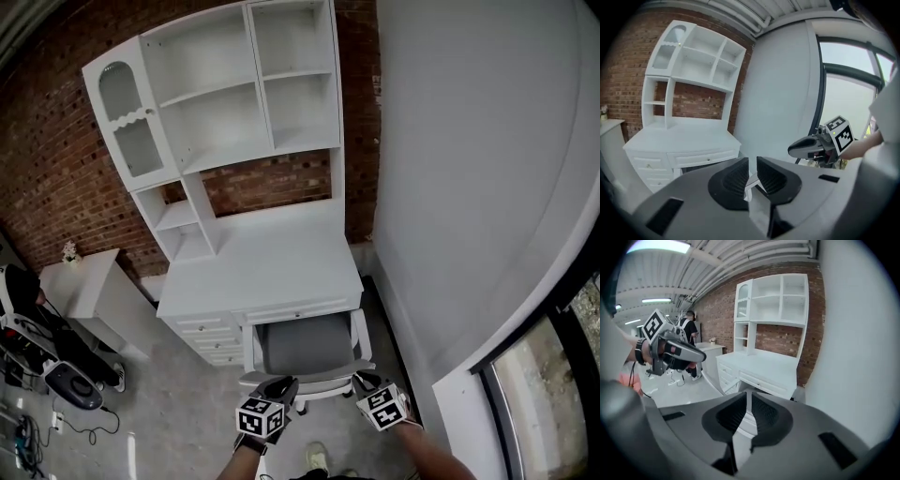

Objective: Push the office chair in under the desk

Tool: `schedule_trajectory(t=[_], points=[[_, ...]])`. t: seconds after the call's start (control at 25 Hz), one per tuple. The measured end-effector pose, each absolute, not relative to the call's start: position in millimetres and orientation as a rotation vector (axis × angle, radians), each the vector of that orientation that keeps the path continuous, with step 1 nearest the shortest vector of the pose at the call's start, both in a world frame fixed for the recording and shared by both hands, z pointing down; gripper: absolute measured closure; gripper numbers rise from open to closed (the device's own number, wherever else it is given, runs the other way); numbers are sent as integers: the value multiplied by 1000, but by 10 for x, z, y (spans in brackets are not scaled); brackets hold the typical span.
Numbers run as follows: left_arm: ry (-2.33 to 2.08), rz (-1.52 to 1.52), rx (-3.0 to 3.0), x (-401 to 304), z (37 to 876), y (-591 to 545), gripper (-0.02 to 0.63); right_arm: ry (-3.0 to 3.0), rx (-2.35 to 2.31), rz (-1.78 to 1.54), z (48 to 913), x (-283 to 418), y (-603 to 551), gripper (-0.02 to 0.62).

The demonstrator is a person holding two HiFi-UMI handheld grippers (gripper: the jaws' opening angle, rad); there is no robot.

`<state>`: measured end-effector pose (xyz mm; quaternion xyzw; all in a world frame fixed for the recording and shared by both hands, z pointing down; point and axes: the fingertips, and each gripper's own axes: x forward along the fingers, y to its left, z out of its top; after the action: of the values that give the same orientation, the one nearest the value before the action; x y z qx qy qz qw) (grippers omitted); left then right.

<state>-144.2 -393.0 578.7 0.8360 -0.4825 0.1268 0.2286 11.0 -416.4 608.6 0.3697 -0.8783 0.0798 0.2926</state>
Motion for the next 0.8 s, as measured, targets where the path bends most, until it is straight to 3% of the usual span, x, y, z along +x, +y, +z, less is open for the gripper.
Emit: schedule_trajectory(t=[0.32, 0.8], points=[[-1379, 168, 2220, -1329, 5468, -3842, 575, -2434, 1093, 332, 5670, 148, -4132, 572], [-1505, 37, 2293, -1318, 4529, -3609, 600, -2574, 1185, 215, 4718, 196, -3970, 580]])
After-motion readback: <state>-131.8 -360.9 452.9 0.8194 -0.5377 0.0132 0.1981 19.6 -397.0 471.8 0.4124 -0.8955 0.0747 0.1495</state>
